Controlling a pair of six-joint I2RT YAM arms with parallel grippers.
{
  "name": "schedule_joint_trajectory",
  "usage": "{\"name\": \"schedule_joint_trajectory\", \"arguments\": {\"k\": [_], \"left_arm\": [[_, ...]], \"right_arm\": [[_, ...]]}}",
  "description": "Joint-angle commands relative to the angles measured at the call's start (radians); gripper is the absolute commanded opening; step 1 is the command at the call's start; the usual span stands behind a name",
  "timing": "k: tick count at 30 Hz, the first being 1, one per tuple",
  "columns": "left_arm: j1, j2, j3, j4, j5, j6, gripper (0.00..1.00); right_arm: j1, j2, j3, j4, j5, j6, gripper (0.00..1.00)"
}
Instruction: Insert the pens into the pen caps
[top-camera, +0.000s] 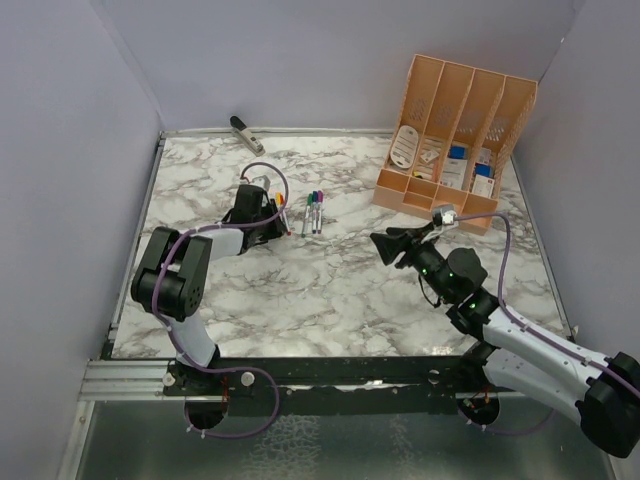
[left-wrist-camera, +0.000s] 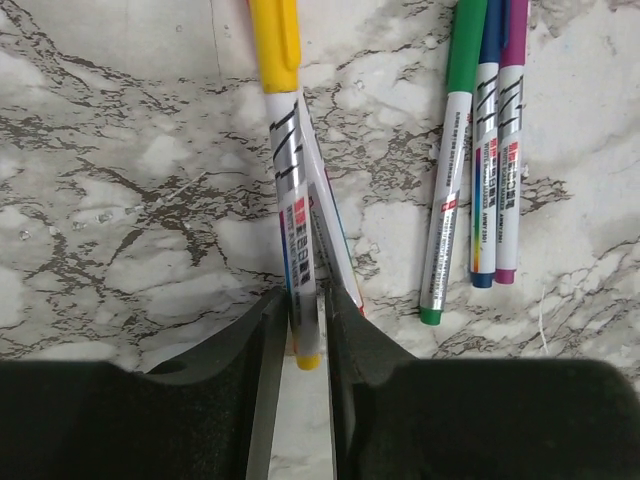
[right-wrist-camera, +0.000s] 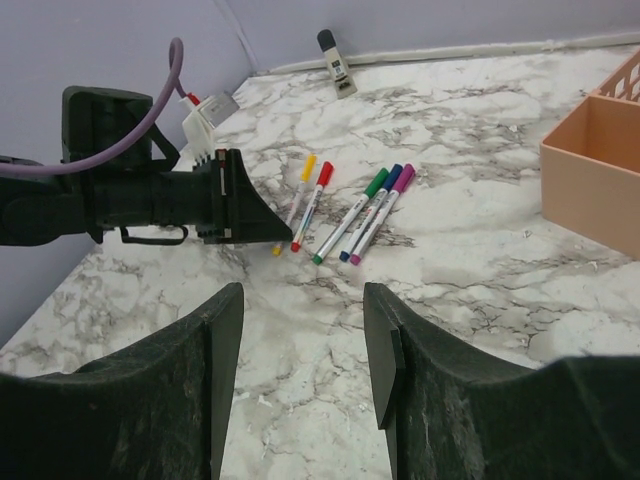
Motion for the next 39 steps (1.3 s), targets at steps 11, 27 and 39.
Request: {"name": "schedule_joint_trajectory", "arguments": {"k": [11, 27, 39], "left_arm": [[0.006, -0.057, -0.051, -0.012, 0.004, -0.047, 0.42], [0.007, -0.402, -0.122, -0.063, -0.121, 0.029, 0.99], [0.241, -0.456, -0.147, -0.166, -0.158, 0.066, 0.99]], "right_arm": [[0.004, 0.003, -0.024, 0.04, -0.022, 0.023, 0.51], [-0.124, 0.198, 0.16, -0.168, 0.206, -0.046, 0.53], [-0.813, 0.17, 0.08, -0.111, -0.233, 0.188, 0.53]]}}
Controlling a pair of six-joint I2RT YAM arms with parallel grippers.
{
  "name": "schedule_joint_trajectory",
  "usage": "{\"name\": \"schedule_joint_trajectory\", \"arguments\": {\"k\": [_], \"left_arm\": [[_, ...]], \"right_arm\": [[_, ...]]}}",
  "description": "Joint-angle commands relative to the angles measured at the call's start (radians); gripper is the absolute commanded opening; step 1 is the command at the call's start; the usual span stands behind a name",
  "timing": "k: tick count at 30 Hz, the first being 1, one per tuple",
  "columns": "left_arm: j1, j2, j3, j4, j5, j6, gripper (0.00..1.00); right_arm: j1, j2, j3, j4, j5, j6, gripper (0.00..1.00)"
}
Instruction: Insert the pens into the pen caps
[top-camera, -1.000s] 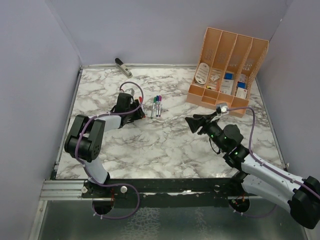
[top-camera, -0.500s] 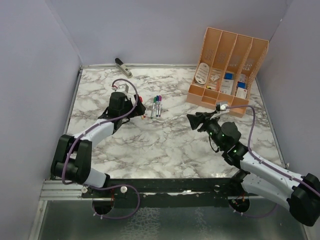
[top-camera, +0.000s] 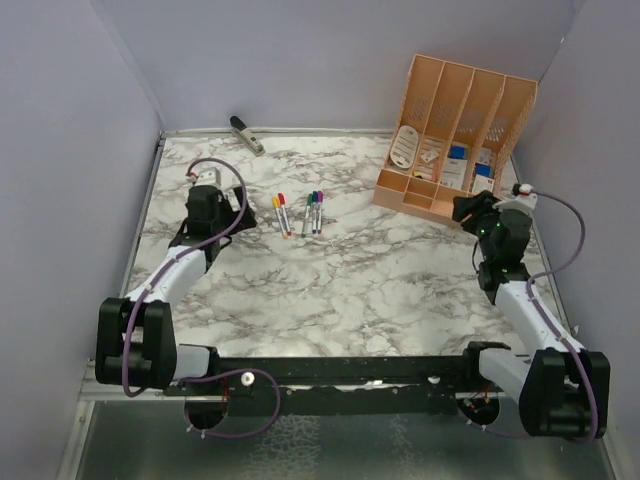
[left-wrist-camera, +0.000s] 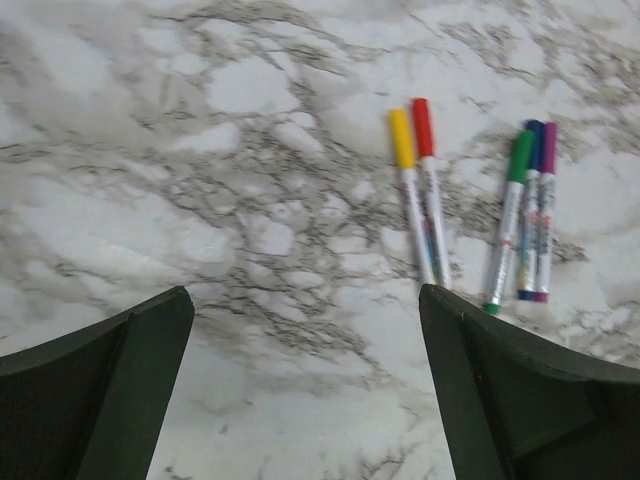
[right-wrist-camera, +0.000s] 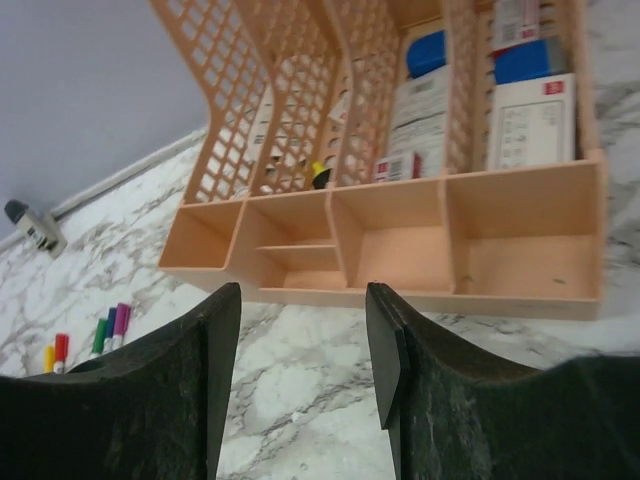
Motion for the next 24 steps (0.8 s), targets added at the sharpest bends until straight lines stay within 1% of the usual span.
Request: {"name": "schedule_joint_trajectory", "arguments": {"k": [1, 3, 5, 10, 12, 18, 24], "left_arm": [[0.156, -0.007, -0.014, -0.056, -0.021, -0.016, 0.99], [0.2, -0.009, -0.015, -0.065, -0.048, -0.019, 0.99], [0.205, -0.015, -0.009, -0.08, -0.109, -0.017, 0.99], [0.205, -0.008, 0.006, -0.124, -0.23, -0.032, 0.99], [0.205, 0.005, 0.012, -0.133, -0.253, -0.037, 0.99], [0.205, 0.017, -0.013, -0.112, -0.235, -0.034, 0.99], [0.205, -0.042, -0.069, -0.053, -0.183, -0.005, 0.99]], "right_arm": [[-0.221, -0.018, -0.05, 0.012, -0.197, 0.14, 0.53], [-0.278, -0.027, -0.065, 0.007, -0.181, 0.158, 0.53], [-0.282, -0.033, -0.061, -0.012, -0.143, 0.139, 0.53], [-0.282, -0.023, -0.051, -0.016, -0.136, 0.126, 0.53], [-0.283, -0.021, -0.046, -0.022, -0.136, 0.122, 0.53], [-0.283, -0.017, -0.06, -0.012, -0.15, 0.123, 0.53], [-0.283, -0.013, -0.067, 0.0, -0.158, 0.125, 0.53]]}}
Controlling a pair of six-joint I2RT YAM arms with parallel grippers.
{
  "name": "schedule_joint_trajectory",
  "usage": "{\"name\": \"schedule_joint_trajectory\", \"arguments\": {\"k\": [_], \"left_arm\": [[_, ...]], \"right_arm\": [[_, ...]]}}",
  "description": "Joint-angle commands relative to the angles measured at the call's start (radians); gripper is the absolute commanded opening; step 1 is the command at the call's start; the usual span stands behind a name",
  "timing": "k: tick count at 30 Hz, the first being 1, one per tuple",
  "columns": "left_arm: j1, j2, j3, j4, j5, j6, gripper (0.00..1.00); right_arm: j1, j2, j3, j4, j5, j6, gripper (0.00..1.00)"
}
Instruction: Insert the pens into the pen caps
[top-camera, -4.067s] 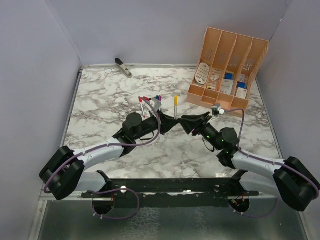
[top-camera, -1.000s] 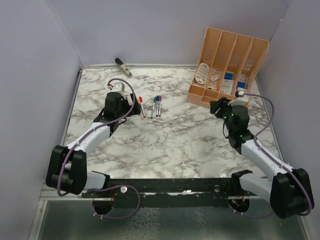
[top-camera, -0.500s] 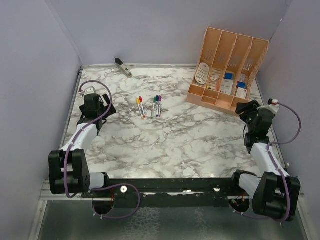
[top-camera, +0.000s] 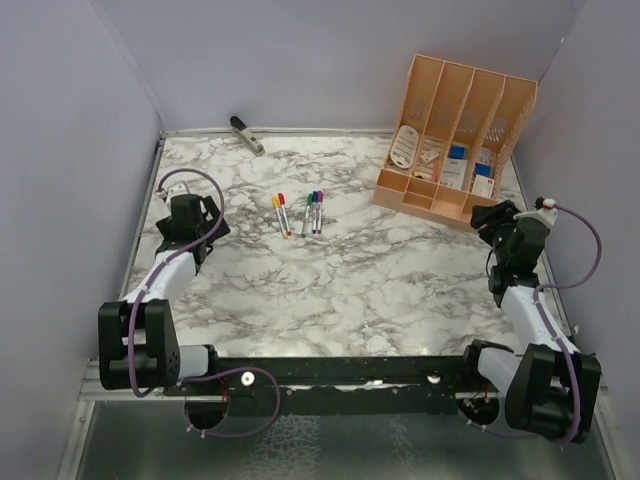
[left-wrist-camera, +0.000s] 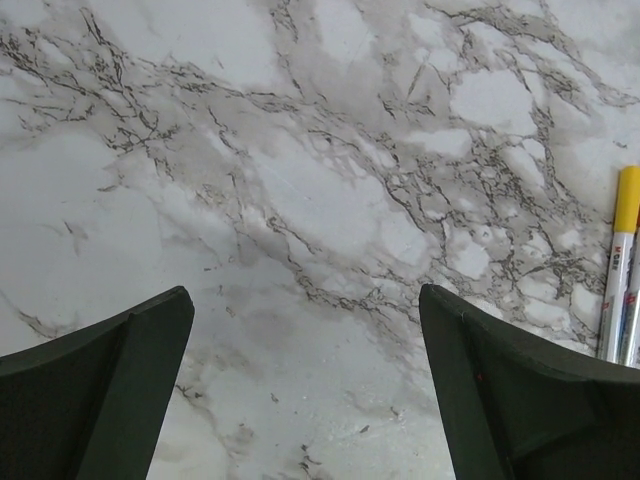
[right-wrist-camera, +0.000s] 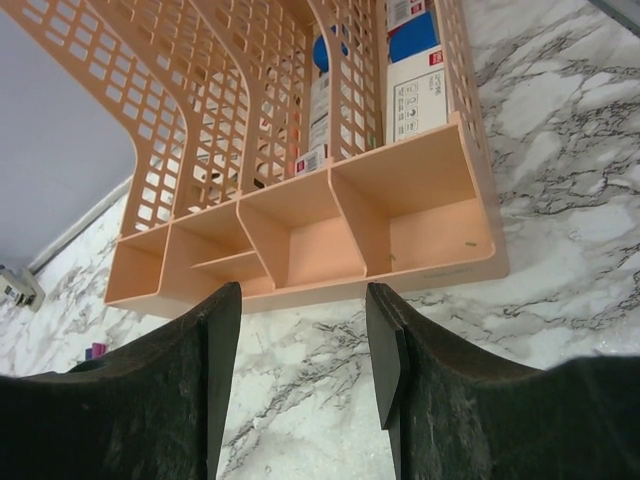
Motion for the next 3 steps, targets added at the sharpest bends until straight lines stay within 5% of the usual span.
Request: {"name": "schedule_joint_trajectory", "arguments": {"k": [1, 3], "left_arm": [[0.0, -0.052, -0.042, 0.042, 0.019, 0.018, 0.99], [0.001, -0.06, -0.043, 0.044, 0.008, 0.012, 0.99]], "right_arm": [[-0.004, -0.001, -0.007, 0.017, -0.028, 0.007, 0.53], [-0.004, 0.0, -0.008, 0.018, -0.03, 0.008, 0.53]]}}
